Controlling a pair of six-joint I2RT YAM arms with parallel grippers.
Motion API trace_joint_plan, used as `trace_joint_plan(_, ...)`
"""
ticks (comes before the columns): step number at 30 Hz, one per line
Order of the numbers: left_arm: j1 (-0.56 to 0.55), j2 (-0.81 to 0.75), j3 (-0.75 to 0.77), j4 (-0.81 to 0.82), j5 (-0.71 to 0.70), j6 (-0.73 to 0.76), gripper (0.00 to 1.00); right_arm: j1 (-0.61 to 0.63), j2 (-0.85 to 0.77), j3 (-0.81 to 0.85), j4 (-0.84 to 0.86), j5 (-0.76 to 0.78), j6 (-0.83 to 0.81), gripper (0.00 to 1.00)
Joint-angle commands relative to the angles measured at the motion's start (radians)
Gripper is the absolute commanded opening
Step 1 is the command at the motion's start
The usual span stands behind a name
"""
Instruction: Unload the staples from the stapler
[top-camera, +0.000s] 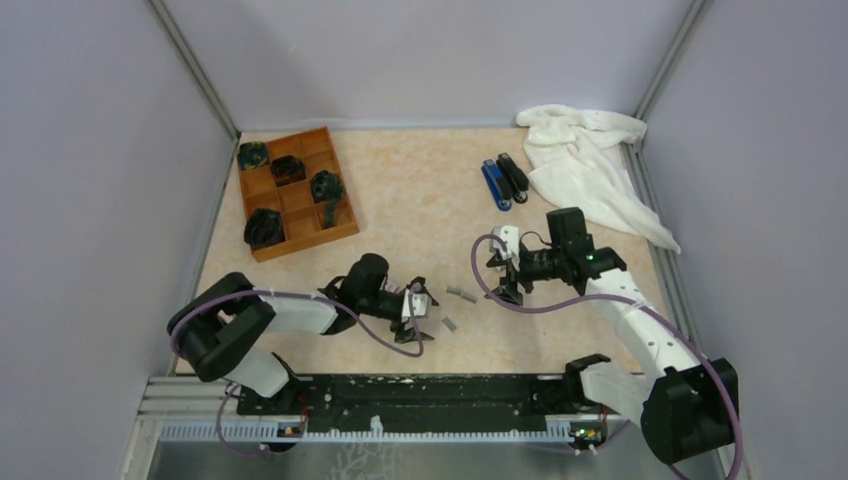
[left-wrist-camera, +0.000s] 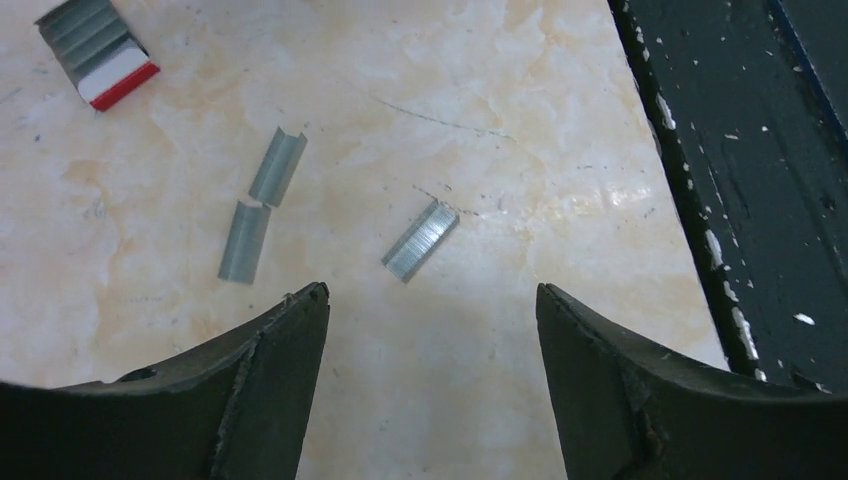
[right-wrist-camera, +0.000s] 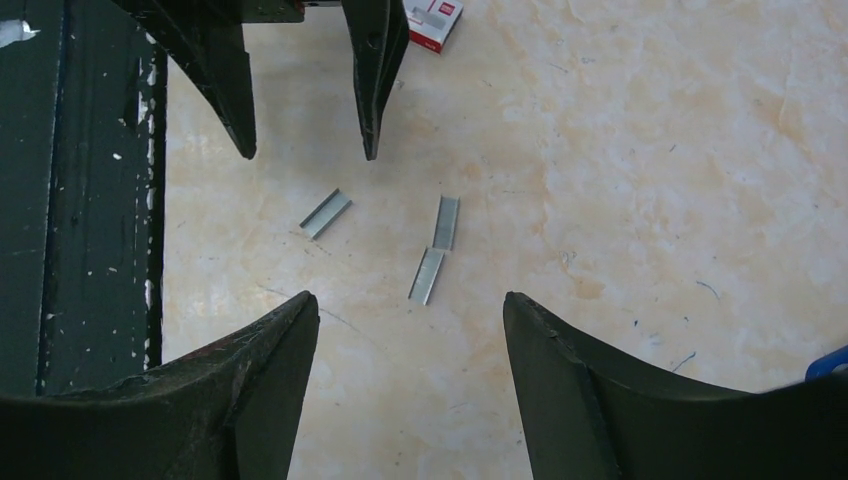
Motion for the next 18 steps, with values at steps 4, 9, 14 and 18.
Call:
trace_joint_plan(4, -0.007, 0.099, 0.175, -0.211, 0.102, 0.196, 0.74, 0.007, 0.000, 0.057, 0.009, 0.005, 0.014, 0.68)
trace_joint_plan(9, -0.009, 0.176, 0.285, -0.392, 0.094, 0.251, 0.66, 0.007, 0.001, 0.062, 0.010, 0.018, 0.027, 0.68)
trace_joint_plan(14, -0.015, 0.201, 0.306, -0.402, 0.090, 0.257, 0.62, 0.006, -0.001, 0.067, 0.011, 0.021, 0.038, 0.68)
trace_joint_plan(18, -0.021, 0.225, 0.332, -0.424, 0.078, 0.262, 0.61, 0.005, 0.001, 0.067, 0.009, 0.015, 0.042, 0.68)
